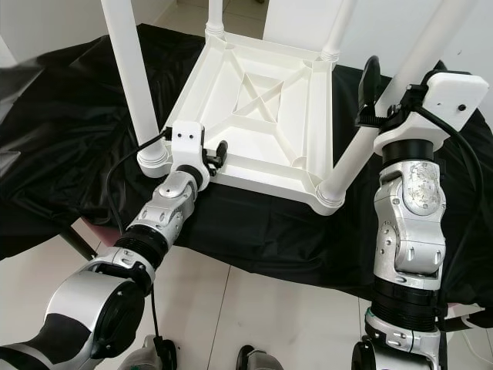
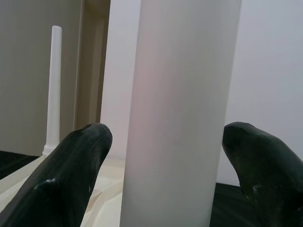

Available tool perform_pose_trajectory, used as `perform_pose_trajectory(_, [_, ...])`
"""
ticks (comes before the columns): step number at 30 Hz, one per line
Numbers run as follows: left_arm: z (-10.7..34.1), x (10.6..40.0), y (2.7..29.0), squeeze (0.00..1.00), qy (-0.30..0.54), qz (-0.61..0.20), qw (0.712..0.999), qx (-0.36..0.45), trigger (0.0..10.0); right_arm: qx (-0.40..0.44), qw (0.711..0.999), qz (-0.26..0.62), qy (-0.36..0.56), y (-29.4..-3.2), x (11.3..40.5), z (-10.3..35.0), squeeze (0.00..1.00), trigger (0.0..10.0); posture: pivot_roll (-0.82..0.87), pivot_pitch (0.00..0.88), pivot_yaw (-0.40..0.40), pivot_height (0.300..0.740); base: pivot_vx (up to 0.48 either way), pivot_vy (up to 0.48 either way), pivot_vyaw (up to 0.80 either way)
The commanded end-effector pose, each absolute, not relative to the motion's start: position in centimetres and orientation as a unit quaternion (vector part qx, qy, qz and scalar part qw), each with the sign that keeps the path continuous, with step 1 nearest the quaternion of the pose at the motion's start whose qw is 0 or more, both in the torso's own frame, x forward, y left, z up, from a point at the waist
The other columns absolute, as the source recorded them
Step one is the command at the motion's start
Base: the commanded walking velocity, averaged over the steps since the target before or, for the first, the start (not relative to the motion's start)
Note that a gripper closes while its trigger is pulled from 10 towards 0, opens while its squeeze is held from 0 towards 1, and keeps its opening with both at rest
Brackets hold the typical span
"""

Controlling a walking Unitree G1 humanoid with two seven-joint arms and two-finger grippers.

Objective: Building children table

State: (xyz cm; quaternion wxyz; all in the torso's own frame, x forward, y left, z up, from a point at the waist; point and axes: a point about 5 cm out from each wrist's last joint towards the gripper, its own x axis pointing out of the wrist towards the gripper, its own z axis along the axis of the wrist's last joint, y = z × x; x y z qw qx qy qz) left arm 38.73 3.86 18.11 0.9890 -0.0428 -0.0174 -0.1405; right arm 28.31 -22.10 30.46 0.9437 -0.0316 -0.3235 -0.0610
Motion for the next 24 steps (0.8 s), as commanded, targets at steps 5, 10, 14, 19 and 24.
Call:
perform_pose_trajectory(5, [18.3, 38.7, 3.2, 0.00, -0.021, -0.146, 0.988, -0.045, 10.0, -0.040, 0.949, -0.072, -0.304, -22.4, 28.3, 29.7, 0.00, 10.0, 0.00, 0.163, -0.069, 0.740, 0.000, 0.000, 0.00])
perform_pose_trajectory(10, [18.3, 38.7, 3.0, 0.00, -0.021, -0.148, 0.988, -0.046, 10.0, -0.036, 0.949, -0.068, -0.307, -22.3, 28.2, 30.1, 0.00, 3.8, 0.00, 0.161, -0.068, 0.740, 0.000, 0.000, 0.00])
perform_pose_trajectory(14, [18.1, 38.6, 2.9, 0.00, -0.018, -0.148, 0.988, -0.047, 10.0, -0.028, 0.953, -0.063, -0.296, -22.2, 28.4, 30.0, 0.00, 0.0, 0.00, 0.155, -0.072, 0.740, 0.000, 0.000, 0.00])
perform_pose_trajectory(19, [17.5, 38.4, 2.8, 0.00, -0.009, -0.148, 0.988, -0.048, 10.0, -0.016, 0.958, -0.063, -0.278, -22.2, 28.5, 29.7, 0.00, 0.0, 0.00, 0.155, -0.074, 0.740, 0.000, 0.000, 0.00])
perform_pose_trajectory(24, [17.2, 38.4, 2.8, 0.00, -0.003, -0.149, 0.988, -0.045, 10.0, 0.005, 0.955, -0.072, -0.289, -22.7, 28.3, 30.2, 0.00, 0.0, -0.01, 0.156, -0.070, 0.740, 0.000, 0.000, 0.00])
